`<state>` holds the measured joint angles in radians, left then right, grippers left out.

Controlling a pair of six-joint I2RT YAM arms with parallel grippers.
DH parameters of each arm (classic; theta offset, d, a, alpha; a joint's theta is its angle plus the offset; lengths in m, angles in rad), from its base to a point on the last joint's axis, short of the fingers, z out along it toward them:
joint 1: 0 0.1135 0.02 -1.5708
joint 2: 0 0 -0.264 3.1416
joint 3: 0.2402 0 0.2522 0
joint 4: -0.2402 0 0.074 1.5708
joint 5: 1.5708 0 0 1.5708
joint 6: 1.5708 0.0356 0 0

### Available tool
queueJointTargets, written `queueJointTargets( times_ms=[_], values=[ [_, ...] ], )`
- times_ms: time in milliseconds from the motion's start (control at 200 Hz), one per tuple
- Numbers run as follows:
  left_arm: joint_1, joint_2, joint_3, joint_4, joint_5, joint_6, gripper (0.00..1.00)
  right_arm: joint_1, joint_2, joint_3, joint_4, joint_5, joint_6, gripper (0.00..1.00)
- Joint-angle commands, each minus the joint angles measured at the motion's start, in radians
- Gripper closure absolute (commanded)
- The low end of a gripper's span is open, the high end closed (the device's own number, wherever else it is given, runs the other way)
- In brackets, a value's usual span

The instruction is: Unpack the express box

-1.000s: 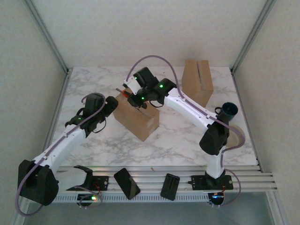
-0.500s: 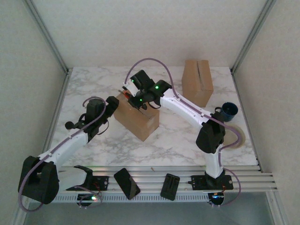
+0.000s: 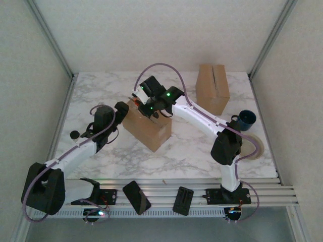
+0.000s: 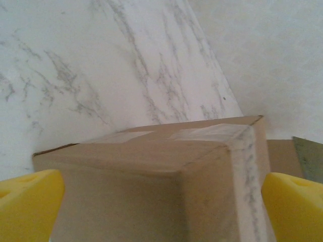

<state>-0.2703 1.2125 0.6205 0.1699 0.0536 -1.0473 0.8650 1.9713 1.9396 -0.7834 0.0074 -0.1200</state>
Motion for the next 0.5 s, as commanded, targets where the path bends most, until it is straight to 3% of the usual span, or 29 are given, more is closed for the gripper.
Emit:
queueJointTargets(
  times_ms=[0, 496],
  values=[
    [0.008, 0.018, -0.026, 0.062, 0.004, -0.026, 0.0, 0.017, 0.026, 0.025, -0.018, 0.011, -0.008, 1.0],
    [0.008, 0.041, -0.099, 0.124, 0.002, -0.047, 0.01, 0.029, 0.041, 0.021, -0.045, 0.058, -0.004, 1.0]
  ],
)
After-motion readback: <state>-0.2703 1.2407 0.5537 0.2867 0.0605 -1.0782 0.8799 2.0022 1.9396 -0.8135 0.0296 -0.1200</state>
